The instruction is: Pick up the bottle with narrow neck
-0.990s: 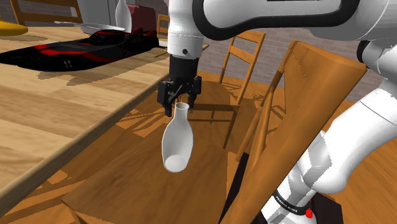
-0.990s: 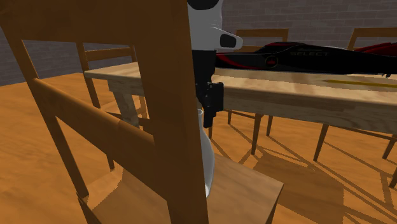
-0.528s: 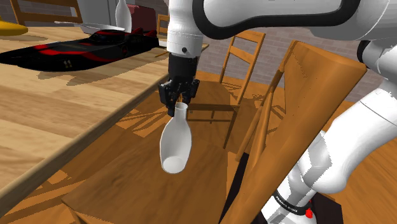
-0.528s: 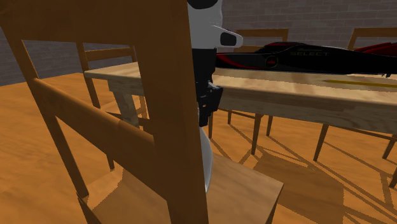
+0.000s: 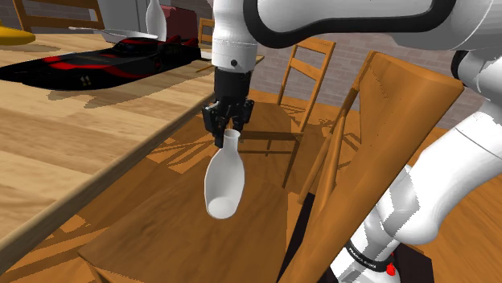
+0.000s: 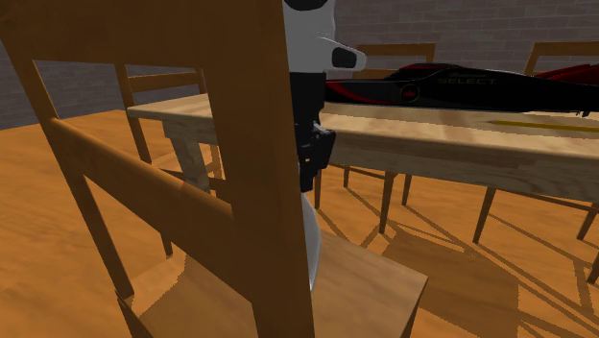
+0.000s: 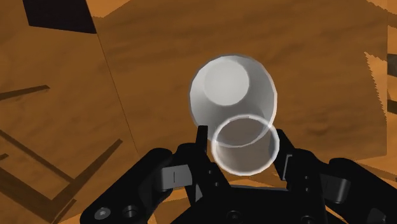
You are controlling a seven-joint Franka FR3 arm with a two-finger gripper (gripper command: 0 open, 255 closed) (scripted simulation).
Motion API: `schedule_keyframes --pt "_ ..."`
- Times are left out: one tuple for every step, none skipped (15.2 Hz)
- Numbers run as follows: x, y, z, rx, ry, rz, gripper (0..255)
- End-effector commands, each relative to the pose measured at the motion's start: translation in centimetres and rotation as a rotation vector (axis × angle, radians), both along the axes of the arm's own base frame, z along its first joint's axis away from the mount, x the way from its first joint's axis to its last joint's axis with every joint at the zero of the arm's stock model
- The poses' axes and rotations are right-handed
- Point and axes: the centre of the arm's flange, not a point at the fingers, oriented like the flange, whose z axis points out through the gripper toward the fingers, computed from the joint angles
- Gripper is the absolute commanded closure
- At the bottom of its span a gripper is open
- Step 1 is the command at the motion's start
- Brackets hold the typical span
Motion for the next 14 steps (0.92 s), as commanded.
schedule_keyframes --pt "-0.1 0.1 0.6 -0.007 0.006 0.003 255" --pt "-0.1 0.1 1.1 -0.007 0.006 0.003 255" --pt "-0.1 0.1 1.7 -0.007 0.006 0.003 255" --pt "-0.1 0.1 2.2 -0.007 0.006 0.003 255" --pt "-0.1 0.1 2.7 -0.007 0.006 0.003 255" --pt "-0.1 0.1 3.2 -0.007 0.006 0.003 255" --pt "-0.1 0.1 3.8 -0.007 0.006 0.003 255" --pt "-0.1 0.1 4.3 -0.007 0.006 0.003 255" --pt "-0.1 0.1 4.8 -0.007 0.006 0.003 255" --pt "-0.1 0.1 5.4 -0.007 0.006 0.003 255" --pt "-0.1 0.1 5.9 -0.007 0.006 0.003 255" --pt "-0.1 0.1 6.4 -0.007 0.006 0.003 255" --pt "-0.1 0.1 6.5 -0.007 0.006 0.003 255" --pt "-0.1 0.1 6.5 -0.007 0.006 0.003 255"
